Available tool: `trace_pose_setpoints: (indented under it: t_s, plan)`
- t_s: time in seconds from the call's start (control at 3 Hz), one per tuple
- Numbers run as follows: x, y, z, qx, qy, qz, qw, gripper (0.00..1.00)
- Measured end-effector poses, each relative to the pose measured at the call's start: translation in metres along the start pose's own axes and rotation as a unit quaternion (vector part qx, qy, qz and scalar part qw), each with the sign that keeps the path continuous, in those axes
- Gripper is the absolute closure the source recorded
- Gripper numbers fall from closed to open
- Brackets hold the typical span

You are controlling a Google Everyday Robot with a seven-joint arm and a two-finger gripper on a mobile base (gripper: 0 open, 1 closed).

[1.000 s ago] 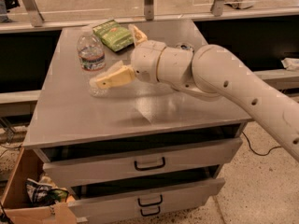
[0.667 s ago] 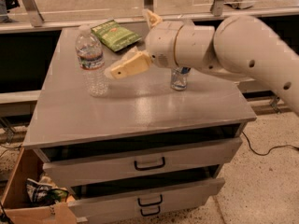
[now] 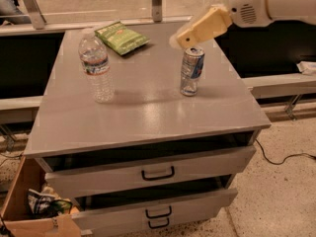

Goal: Place water bottle upright

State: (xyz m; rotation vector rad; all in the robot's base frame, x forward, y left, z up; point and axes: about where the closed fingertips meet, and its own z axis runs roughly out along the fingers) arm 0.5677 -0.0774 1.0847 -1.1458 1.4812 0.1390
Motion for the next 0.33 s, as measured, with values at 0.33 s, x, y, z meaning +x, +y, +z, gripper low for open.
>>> trace_pose_setpoints:
  t_s: [0.33]
  plan:
    - [-0.0005, -0.0055, -0.0080, 0.005, 0.006, -0.004, 1.0000, 0.00]
